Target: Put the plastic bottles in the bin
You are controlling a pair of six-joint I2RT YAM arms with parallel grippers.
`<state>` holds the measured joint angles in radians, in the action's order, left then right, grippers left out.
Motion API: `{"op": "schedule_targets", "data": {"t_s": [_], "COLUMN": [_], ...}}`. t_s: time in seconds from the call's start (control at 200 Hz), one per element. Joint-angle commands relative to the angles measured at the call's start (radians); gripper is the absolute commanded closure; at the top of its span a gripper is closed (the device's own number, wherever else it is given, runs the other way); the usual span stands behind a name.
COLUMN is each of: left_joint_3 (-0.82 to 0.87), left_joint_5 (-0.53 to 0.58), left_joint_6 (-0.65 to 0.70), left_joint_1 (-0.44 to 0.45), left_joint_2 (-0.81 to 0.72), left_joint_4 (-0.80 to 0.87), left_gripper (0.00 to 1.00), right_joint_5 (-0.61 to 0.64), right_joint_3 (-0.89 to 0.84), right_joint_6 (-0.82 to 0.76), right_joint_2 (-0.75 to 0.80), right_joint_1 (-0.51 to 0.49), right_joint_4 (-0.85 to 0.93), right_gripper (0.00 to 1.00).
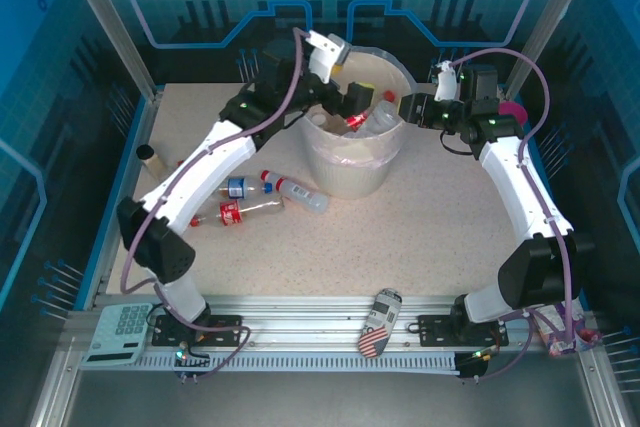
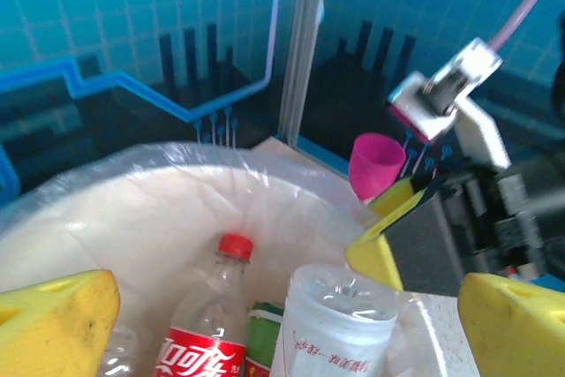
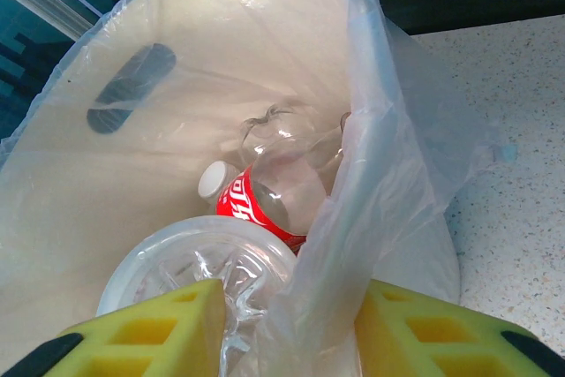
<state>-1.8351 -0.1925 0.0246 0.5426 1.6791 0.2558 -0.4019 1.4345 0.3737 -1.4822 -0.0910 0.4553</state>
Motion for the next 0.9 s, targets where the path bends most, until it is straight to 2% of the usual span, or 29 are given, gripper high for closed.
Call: {"op": "schedule_targets", "data": {"t_s": [0.0, 0.14, 0.425, 0.55, 0.645, 0.8, 0.895], "left_joint_3": [0.028, 0.107, 0.461, 0.600, 0.679, 0.701, 0.650], "left_joint_5": [0.115, 0.158, 0.180, 0.144, 0.149, 0.238, 0.250], "left_joint_6": [-0.015, -0.109, -0.286, -0.407, -0.466, -0.417, -0.309], "left_joint_1": [-0.018, -0.109, -0.374, -0.514, -0.572, -0.586, -0.584], "left_joint_2": [-0.075, -0.160, -0.369, -0.398, -0.389, -0.309, -0.231], "left_joint_4": [0.118, 0.240, 0.327, 0.302, 0.260, 0.225, 0.233], "left_gripper": [0.01, 0.01, 0.04, 0.07, 0.08, 0.05, 0.03], "right_joint_5": [-0.025, -0.026, -0.019, -0.027, -0.029, -0.029, -0.028], "right_joint_3": [-0.026, -0.029, -0.023, -0.028, -0.028, -0.027, -0.029], "right_joint_6": [-0.022, -0.032, -0.065, -0.064, -0.065, -0.067, -0.068], "right_joint_2": [0.004, 0.009, 0.026, 0.026, 0.023, 0.020, 0.020], "right_joint_1": [-0.022, -0.022, -0.017, -0.017, -0.016, -0.017, -0.016], "right_joint_4": [0.070, 0.070, 0.097, 0.092, 0.095, 0.097, 0.098], "right_gripper": [0.57, 0.57, 0.57, 0.57, 0.57, 0.57, 0.57]}}
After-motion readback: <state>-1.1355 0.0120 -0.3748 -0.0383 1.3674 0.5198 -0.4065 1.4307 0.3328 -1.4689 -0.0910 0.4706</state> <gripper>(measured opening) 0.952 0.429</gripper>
